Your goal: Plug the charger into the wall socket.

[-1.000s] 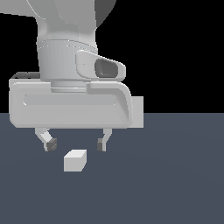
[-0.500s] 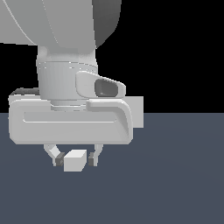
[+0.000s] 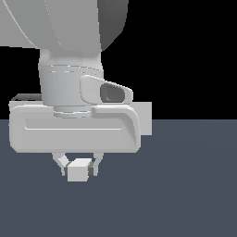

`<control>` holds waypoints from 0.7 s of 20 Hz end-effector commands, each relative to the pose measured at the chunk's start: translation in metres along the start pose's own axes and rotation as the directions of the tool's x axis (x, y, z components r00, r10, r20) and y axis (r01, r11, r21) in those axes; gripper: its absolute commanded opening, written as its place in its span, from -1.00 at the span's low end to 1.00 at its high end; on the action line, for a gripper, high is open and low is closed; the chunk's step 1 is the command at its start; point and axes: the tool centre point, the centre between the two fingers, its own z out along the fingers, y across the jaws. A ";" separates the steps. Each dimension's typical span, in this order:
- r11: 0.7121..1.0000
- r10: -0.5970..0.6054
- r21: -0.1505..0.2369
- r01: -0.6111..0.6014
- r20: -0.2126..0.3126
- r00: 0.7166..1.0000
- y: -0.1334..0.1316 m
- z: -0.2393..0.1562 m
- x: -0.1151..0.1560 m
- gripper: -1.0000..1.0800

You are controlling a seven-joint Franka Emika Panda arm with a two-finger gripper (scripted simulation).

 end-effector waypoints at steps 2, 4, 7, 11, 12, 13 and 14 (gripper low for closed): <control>1.000 0.000 0.000 0.000 0.000 1.000 0.001 0.000 0.001 -1.00; 1.000 0.000 0.000 0.000 0.000 1.000 0.003 -0.002 0.003 -1.00; 1.000 0.000 0.000 0.000 0.000 1.000 0.010 -0.006 0.008 -1.00; 1.000 -0.001 -0.001 0.001 0.000 1.000 0.024 -0.014 0.020 -1.00; 1.000 -0.001 -0.001 0.001 0.000 1.000 0.028 -0.017 0.023 -1.00; 1.000 -0.001 -0.001 0.001 -0.001 1.000 0.033 -0.020 0.028 -1.00; 1.000 -0.001 -0.001 0.001 -0.001 1.000 0.039 -0.023 0.032 -1.00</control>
